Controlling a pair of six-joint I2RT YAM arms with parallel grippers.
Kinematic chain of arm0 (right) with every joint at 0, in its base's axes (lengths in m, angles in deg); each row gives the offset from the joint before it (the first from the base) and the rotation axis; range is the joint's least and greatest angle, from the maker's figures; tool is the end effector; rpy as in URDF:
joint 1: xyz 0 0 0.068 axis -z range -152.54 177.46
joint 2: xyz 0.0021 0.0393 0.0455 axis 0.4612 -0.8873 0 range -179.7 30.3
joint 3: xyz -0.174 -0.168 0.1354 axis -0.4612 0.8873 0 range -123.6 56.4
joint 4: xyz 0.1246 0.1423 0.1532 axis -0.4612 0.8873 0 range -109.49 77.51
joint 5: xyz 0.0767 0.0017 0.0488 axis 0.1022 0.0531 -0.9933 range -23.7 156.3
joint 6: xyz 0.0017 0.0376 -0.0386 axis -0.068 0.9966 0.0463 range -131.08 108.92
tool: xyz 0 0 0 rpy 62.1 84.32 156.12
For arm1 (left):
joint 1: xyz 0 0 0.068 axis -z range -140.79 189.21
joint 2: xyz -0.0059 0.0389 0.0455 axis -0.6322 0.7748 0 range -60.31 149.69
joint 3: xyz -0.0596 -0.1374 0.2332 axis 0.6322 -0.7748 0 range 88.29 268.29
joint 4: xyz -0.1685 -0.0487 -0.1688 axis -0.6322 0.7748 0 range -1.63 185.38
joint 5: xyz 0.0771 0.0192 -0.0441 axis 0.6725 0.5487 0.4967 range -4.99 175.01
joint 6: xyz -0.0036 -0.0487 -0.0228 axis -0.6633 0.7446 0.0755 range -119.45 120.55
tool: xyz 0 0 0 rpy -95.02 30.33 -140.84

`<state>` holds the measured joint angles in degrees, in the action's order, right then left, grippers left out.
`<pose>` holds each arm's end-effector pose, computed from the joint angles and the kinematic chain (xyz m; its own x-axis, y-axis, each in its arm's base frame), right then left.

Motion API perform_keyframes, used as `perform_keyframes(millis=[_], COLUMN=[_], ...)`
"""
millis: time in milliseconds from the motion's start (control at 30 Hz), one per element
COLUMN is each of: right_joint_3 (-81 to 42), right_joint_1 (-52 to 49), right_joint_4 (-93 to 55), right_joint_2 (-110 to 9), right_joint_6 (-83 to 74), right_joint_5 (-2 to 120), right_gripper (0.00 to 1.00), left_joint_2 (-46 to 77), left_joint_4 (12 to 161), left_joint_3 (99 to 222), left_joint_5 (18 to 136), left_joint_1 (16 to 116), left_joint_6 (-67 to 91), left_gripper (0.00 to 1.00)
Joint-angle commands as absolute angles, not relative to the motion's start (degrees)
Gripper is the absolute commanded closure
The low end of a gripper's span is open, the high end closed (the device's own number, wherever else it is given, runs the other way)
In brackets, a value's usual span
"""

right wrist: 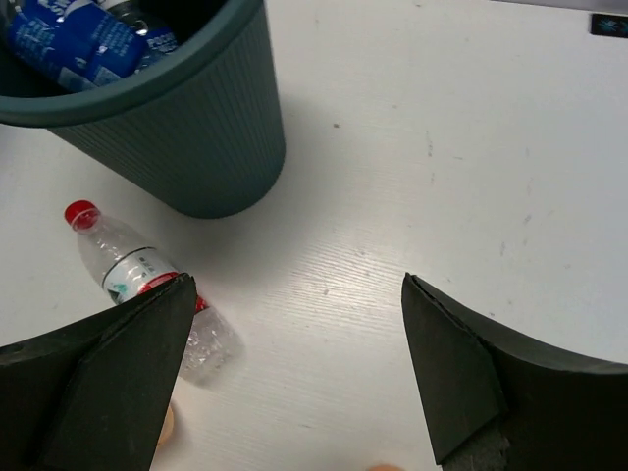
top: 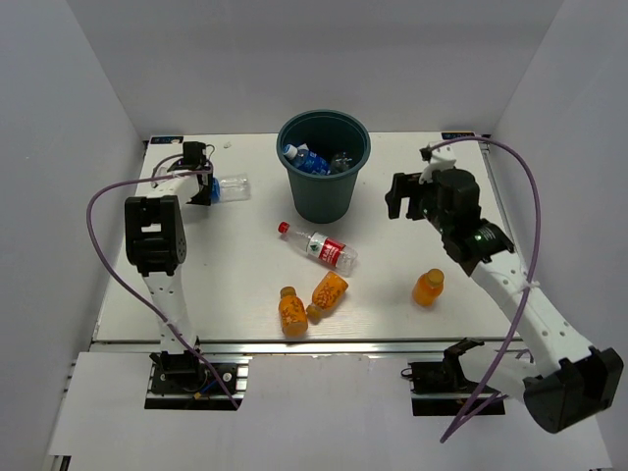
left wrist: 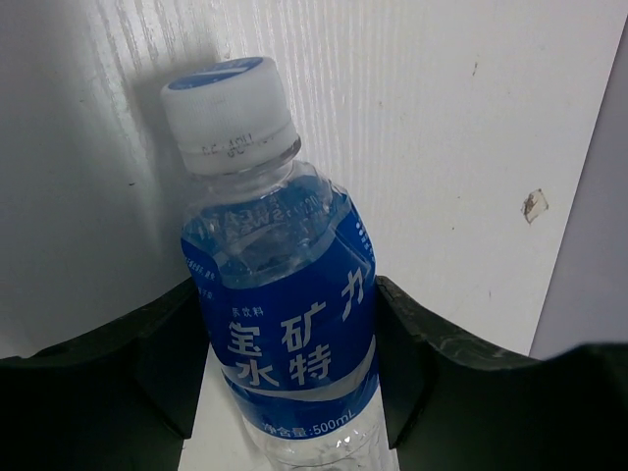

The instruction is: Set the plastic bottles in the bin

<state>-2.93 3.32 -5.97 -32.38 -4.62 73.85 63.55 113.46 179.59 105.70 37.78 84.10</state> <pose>0.2118 0.0898 0.3671 -0.2958 -0.0103 -0.9552 -0.2591 0.9633 0.0698 0.4490 0.0238 0.1750 0.1162 -0.9269 -0.3567 -0.8630 0.0835 -0.4983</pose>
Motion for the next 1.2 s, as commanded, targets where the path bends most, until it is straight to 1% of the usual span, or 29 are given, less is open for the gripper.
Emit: perform_keyframes(millis=[0, 67, 133, 167, 267, 300, 367, 400, 500, 600, 633, 700, 733, 833, 900, 933, 967, 1033, 1100, 1133, 1167], right_joint_3=[-1.0, 0.23, 1.54, 1.99, 4.45, 5.24, 6.91, 7.35, 8.67, 9.72, 10.16, 11.13, 11.13, 10.52, 10.52, 10.52, 10.26, 9.38, 9.02, 8.94, 8.85], right_joint_1=[3.82, 3.91, 4.0, 4.0, 4.0, 4.0, 4.0, 4.0, 4.0, 4.0, 4.0, 4.0, 4.0, 4.0, 4.0, 4.0, 4.0, 4.0, 4.0, 4.0, 4.0], right_joint_4=[-7.47, -5.96, -4.12, -3.5, -2.35, -2.18, -1.91, -1.82, -1.12, 0.02, 0.11, 1.16, 1.95, 5.81, 7.49, 9.23, 10.47, 14.15, 16.01, 17.59, 18.3], right_joint_2=[-27.2, -25.87, -24.11, -23.5, -20.43, -19.81, -18.23, -17.87, -17.17, -17.43, -17.6, -18.04, -18.3, -18.92, -18.57, -18.48, -18.31, -18.39, -17.78, -17.17, -16.73], right_joint_6=[-0.1, 0.7, 1.48, 1.75, 2.98, 3.07, 3.42, 3.34, 3.42, 2.55, 2.02, 1.93, 2.36, 4.56, 6.23, 8.67, 9.74, 12.02, 12.82, 13.96, 14.41], right_joint_5=[81.56, 84.39, 85.02, 85.28, 86.25, 86.6, 87.13, 87.22, 86.96, 85.47, 85.11, 85.11, 85.28, 87.21, 91.24, 92.74, 94.5, 94.78, 94.6, 94.51, 94.16], right_gripper=[0.11, 0.11, 0.11, 0.11, 0.11, 0.11, 0.11, 0.11, 0.11, 0.11, 0.11, 0.11, 0.11, 0.11, 0.11, 0.11, 0.11, 0.11, 0.11, 0.11, 0.11], left_joint_2=[59.5, 56.26, 53.7, 50.9, 45.37, 44.03, 41.31, 39.21, 37.43, 37.43, 37.69, 38.57, 40.05, 42.95, 43.58, 43.75, 44.28, 45.07, 46.74, 47.35, 48.4], left_joint_4=[113.78, 112.81, 109.83, 108.43, 100.97, 95.98, 89.64, 83.17, 80.04, 78.45, 78.62, 79.05, 79.58, 82.13, 83.01, 83.01, 83.01, 82.58, 82.92, 83.19, 83.36], left_joint_3=[178.55, 179.34, 180.04, 180.22, 180.05, 179.44, 176.2, 175.39, 177.22, 181.25, 182.41, 186.52, 188.11, 192.34, 192.53, 192.0, 191.74, 190.95, 190.86, 190.86, 190.86], left_joint_5=[105.31, 104.27, 102.43, 101.11, 92.69, 87.0, 81.35, 77.49, 76.22, 77.89, 80.68, 82.02, 82.02, 79.48, 78.86, 79.21, 79.12, 78.51, 79.03, 79.73, 79.91], left_joint_1=[37.28, 37.19, 37.19, 37.19, 37.1, 37.28, 37.8, 38.07, 41.66, 46.23, 49.2, 52.2, 54.57, 57.49, 58.63, 59.85, 60.47, 62.14, 62.85, 62.94, 62.94], left_joint_6=[79.4, 75.02, 70.97, 66.34, 57.02, 55.5, 52.07, 50.84, 47.58, 43.98, 41.45, 37.83, 35.29, 32.73, 31.06, 29.57, 28.51, 27.01, 26.39, 26.22, 25.87], left_gripper=[0.62, 0.65, 0.65, 0.65, 0.65, 0.66, 0.67, 0.67, 0.67, 0.66, 0.66, 0.66, 0.65, 0.62, 0.61, 0.56, 0.55, 0.52, 0.52, 0.47, 0.39])
